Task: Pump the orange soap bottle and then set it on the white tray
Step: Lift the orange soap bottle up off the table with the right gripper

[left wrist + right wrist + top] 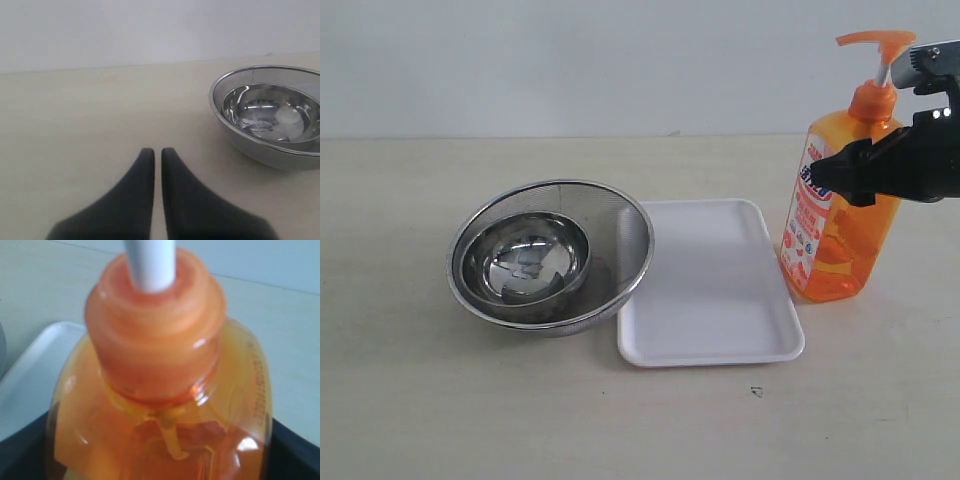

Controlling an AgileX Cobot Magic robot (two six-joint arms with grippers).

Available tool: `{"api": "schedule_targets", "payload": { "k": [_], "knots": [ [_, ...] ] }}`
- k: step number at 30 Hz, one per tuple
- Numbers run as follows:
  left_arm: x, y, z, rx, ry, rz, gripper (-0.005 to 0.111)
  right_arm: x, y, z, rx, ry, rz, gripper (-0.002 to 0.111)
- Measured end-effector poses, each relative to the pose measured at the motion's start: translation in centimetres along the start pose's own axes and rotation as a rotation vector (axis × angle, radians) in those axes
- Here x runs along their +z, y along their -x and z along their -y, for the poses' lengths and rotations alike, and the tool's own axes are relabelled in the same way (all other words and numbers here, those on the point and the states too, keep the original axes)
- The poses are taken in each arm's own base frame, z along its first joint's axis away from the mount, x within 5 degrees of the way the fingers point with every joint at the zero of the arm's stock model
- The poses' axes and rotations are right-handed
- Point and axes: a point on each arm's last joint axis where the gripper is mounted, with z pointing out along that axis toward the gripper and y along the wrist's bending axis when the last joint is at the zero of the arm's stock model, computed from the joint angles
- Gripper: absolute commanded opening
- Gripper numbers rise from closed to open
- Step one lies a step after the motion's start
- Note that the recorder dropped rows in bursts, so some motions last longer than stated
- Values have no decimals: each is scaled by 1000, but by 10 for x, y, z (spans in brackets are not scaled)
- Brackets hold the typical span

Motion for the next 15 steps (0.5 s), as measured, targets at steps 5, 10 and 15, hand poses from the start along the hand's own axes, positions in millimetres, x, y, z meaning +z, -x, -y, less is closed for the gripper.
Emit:
{"api": "schedule_targets", "payload": {
  "k": [5,10,15],
  "knots": [
    [0,0,0,0,0,0,5,0,0,0,0,-2,-1,0],
    [0,0,0,0,0,0,5,0,0,0,0,-4,-1,0],
    [0,0,0,0,0,0,5,-8,5,2,-15,-55,8,0]
  ]
}}
